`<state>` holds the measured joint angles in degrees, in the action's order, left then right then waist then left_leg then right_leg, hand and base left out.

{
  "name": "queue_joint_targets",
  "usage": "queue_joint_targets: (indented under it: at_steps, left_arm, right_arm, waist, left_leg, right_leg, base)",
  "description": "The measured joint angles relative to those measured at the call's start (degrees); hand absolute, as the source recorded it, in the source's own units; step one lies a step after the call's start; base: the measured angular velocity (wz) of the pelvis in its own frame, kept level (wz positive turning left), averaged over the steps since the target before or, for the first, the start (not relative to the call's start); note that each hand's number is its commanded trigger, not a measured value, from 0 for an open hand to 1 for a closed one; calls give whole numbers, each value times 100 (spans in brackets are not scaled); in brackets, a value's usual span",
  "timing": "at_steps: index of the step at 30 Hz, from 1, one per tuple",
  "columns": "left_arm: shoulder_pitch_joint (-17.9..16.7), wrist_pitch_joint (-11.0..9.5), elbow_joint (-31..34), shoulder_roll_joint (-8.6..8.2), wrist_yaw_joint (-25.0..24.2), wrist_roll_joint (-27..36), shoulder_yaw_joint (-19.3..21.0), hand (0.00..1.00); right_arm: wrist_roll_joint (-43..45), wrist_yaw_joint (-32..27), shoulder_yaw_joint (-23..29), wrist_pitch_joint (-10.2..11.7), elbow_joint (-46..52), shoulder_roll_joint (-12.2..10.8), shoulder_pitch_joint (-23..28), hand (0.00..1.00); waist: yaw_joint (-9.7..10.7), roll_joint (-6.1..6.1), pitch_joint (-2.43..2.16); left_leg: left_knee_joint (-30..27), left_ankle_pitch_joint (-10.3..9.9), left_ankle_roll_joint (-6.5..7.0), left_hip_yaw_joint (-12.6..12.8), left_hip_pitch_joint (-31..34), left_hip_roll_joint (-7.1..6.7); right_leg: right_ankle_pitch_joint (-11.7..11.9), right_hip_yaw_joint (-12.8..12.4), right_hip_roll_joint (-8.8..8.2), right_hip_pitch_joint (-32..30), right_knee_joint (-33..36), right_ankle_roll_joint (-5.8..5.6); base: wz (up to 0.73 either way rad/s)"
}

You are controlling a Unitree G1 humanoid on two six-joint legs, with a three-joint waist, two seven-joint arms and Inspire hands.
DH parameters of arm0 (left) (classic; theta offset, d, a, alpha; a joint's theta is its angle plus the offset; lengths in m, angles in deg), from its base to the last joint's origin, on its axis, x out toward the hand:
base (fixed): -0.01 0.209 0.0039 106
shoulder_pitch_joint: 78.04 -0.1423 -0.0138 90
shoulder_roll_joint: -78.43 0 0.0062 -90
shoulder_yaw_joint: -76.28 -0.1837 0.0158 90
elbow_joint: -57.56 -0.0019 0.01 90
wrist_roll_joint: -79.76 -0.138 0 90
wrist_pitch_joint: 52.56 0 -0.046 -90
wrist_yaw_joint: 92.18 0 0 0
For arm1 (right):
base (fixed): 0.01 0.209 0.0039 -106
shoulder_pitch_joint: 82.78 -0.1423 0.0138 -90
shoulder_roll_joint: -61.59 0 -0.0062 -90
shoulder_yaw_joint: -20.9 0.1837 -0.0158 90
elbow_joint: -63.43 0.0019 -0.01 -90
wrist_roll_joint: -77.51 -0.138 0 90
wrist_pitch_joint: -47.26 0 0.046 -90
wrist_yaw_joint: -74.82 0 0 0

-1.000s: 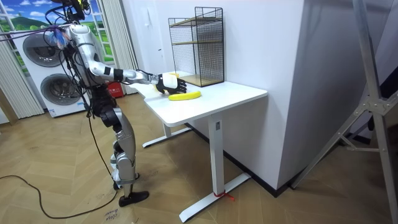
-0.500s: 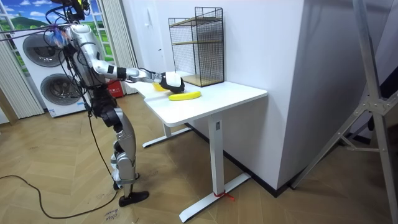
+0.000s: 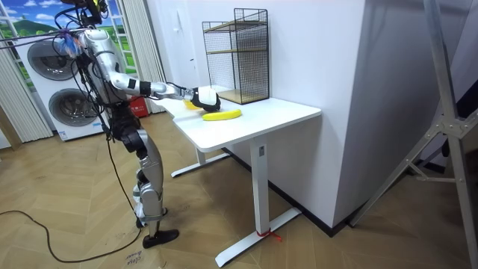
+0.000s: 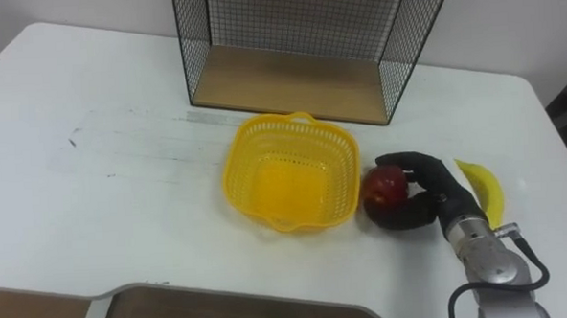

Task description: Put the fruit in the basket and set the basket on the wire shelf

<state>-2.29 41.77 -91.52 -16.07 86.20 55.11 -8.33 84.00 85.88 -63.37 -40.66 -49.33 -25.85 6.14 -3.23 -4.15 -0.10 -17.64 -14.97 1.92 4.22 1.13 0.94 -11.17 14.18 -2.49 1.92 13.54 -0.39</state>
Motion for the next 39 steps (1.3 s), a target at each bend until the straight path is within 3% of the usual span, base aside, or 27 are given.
queue_joint_targets:
  at_steps: [5,15,21,24,39]
  left_arm:
    - [0,-8,0,1,-6,0,2,0]
    - [-100,-4,-2,-12,-2,-2,2,0]
    - [-160,43,-15,-44,1,-23,0,0]
    - [-160,57,32,-59,1,-23,1,0]
    - [-135,56,99,-60,2,21,13,0]
  right_arm:
    - [-21,-47,1,32,41,0,3,100]
    - [162,-183,-3,-91,495,-20,4,100]
    - [183,-379,-2,-90,623,-24,0,100]
    - [190,-426,0,-102,801,-23,0,100]
    - [256,-671,9,-188,2109,-20,-3,100]
  waist:
    - [6,37,24]
    - [0,77,14]
    - [19,4,-15]
    - [54,-28,-8]
    - [158,-13,-1]
  left_leg:
    - [5,0,0,34,-6,0]
    - [46,4,1,114,-61,8]
    - [88,5,1,127,-84,6]
    - [89,5,1,130,-70,7]
    - [113,5,1,140,-88,8]
  right_leg:
    - [0,-11,-2,2,-8,0]
    - [0,-116,1,-65,25,0]
    - [0,-136,-1,-44,25,-1]
    - [0,-139,0,-59,26,-1]
    - [1,-193,15,-83,42,-1]
  base:
    - [0]
    - [-5]
    - [-1]
    - [0]
    - [-1]
